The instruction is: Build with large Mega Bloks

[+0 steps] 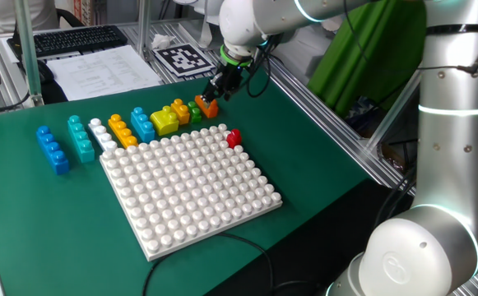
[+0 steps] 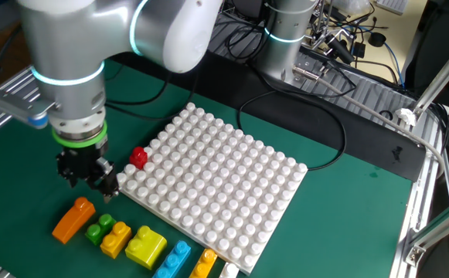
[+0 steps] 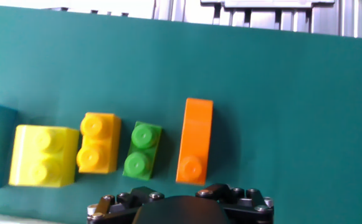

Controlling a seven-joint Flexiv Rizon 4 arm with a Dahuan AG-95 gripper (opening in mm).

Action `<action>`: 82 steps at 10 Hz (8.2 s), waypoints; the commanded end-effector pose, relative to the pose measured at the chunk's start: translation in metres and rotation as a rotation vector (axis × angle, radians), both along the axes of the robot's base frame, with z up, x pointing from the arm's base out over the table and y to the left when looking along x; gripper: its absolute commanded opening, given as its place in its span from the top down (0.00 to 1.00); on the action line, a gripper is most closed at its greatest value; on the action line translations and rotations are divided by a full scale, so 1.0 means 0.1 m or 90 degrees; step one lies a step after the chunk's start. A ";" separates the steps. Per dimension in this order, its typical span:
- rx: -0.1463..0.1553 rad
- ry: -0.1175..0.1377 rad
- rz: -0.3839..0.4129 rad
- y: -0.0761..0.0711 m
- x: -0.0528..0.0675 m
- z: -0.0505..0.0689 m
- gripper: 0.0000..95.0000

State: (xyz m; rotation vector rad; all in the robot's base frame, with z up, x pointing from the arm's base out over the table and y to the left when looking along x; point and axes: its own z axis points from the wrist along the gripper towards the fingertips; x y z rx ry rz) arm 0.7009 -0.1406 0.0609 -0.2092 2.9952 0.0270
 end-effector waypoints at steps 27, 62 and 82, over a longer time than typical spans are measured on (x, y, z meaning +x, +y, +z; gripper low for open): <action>0.022 0.130 0.013 -0.17 0.29 -0.17 1.00; 0.046 0.163 -0.144 0.47 -1.02 0.34 1.00; 0.046 0.152 -0.170 0.82 -1.22 0.20 1.00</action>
